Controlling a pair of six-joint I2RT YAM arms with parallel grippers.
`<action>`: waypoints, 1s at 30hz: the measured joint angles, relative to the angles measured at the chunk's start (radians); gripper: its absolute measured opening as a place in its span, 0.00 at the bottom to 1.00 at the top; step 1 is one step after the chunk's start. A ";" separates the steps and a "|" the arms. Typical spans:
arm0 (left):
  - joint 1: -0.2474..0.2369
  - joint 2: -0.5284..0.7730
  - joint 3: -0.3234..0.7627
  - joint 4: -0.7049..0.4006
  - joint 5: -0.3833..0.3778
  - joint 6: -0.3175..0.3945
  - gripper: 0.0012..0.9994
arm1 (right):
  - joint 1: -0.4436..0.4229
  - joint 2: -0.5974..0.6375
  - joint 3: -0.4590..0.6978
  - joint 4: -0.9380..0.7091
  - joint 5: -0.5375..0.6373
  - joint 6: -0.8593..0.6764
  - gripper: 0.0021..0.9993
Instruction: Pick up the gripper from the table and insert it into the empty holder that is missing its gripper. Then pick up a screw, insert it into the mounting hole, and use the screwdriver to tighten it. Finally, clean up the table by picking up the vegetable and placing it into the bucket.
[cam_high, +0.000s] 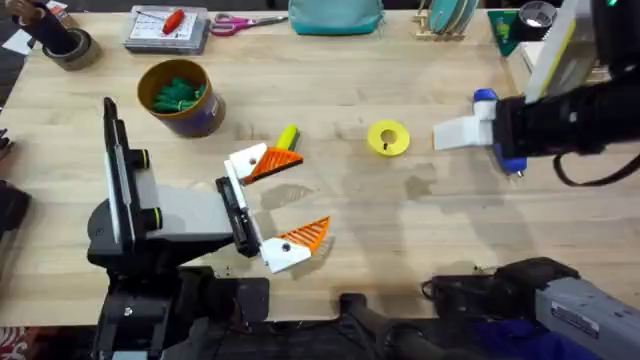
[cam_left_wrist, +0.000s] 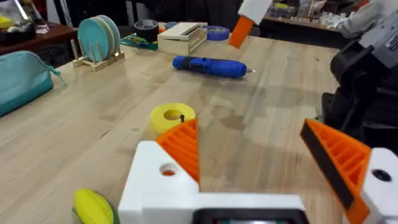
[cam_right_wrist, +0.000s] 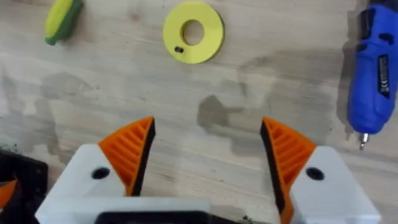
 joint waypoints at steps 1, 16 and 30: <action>0.000 0.000 0.000 0.000 0.000 0.000 0.99 | 0.000 -0.009 -0.020 0.009 0.000 0.000 1.00; 0.000 0.000 0.000 0.000 0.000 0.000 0.99 | 0.000 -0.022 -0.090 0.044 0.004 0.000 1.00; 0.000 0.000 0.000 0.000 0.000 0.000 0.99 | 0.071 0.033 -0.090 0.060 0.053 -0.012 1.00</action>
